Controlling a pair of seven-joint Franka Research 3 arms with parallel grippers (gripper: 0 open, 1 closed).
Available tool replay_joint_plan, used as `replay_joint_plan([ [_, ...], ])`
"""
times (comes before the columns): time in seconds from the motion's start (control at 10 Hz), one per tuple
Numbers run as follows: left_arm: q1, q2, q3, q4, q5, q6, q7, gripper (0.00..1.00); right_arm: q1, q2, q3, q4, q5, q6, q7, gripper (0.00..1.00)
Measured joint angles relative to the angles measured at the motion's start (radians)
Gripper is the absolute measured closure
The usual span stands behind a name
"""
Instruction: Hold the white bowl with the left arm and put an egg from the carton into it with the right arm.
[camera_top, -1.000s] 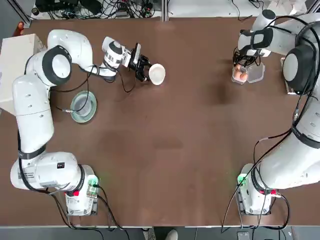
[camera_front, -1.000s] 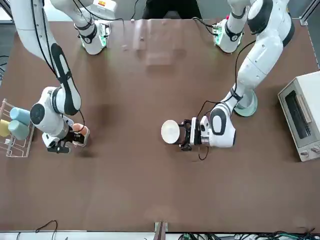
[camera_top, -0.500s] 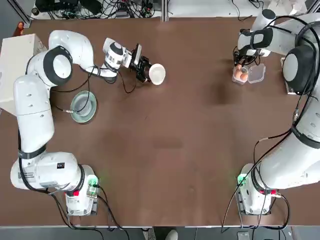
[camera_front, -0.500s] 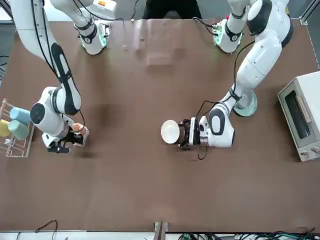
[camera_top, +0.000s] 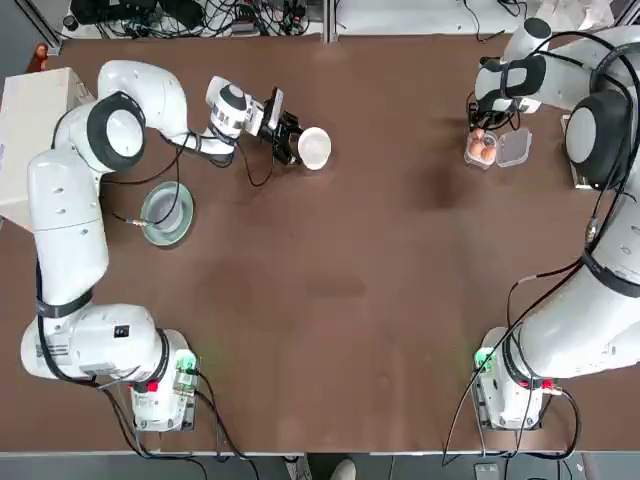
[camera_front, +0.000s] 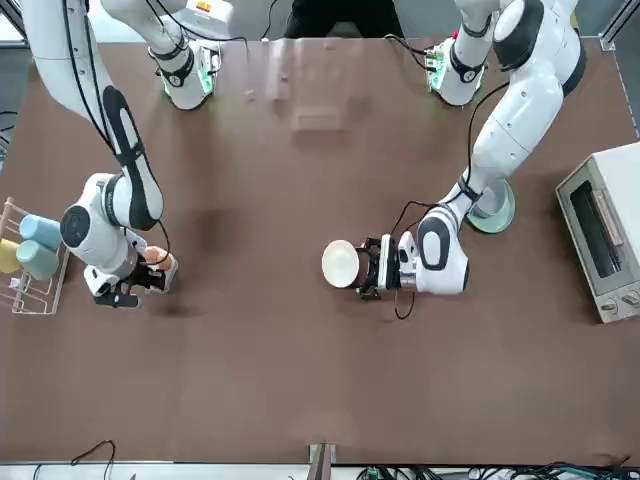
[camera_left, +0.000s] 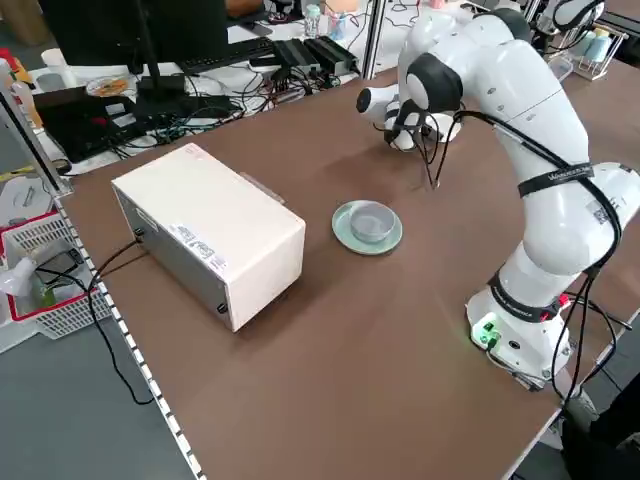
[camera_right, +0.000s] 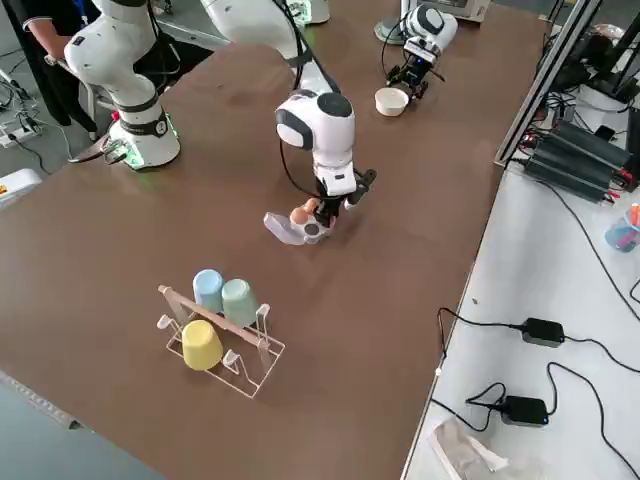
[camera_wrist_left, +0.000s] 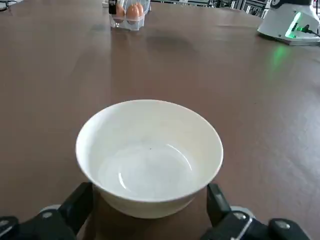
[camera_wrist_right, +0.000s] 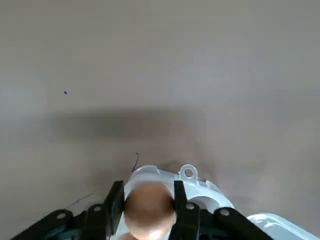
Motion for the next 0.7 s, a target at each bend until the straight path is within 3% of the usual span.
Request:
replay_joint_plan([
  [0.7, 0.004, 0.0, 0.001, 0.001, 0.0, 0.004, 0.027, 0.0, 0.016, -0.011, 0.0, 0.081, 0.001, -0.139, 0.001, 0.55],
])
